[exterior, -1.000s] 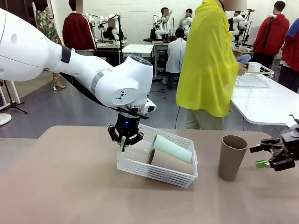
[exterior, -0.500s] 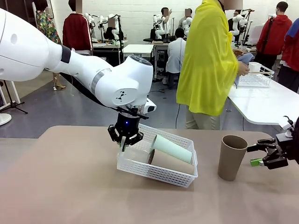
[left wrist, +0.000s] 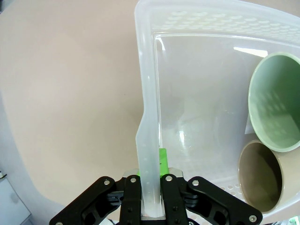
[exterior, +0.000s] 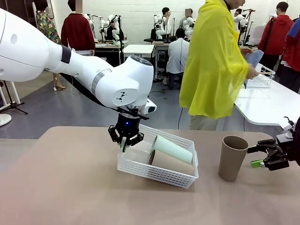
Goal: Clean and organize the cups into the basket.
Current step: Pick up the Reusable plastic cup from the right side of the table and stack it inside the Organizing basket in the center of the table.
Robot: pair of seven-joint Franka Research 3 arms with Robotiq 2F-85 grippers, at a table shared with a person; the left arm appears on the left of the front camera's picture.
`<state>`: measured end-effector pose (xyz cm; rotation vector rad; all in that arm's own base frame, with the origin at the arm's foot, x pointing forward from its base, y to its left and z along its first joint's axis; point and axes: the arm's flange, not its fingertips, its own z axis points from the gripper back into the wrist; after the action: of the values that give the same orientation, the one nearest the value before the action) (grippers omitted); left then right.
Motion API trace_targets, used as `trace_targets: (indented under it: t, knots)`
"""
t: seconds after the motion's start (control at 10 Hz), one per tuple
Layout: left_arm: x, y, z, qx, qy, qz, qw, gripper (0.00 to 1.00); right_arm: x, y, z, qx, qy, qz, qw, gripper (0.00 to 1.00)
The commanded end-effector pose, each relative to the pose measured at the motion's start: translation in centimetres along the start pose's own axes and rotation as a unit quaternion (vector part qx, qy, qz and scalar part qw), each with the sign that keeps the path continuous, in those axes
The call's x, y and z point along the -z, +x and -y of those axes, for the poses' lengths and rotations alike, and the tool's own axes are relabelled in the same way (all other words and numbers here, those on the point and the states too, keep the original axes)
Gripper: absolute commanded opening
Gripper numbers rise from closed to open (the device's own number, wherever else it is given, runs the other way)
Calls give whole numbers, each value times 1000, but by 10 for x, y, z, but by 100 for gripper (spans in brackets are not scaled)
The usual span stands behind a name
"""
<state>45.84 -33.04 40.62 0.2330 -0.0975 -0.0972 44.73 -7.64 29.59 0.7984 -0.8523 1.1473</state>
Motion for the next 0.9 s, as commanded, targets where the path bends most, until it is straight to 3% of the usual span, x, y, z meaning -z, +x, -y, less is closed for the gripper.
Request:
trace_targets:
  t: [0.0,0.8]
  knots:
    - [1,-2,0,4,4,4,1000,0,10,1,-1,-13,19,-8,1000,100]
    - [1,-2,0,4,4,4,1000,0,52,-8,11,-9,84,-2,996,100]
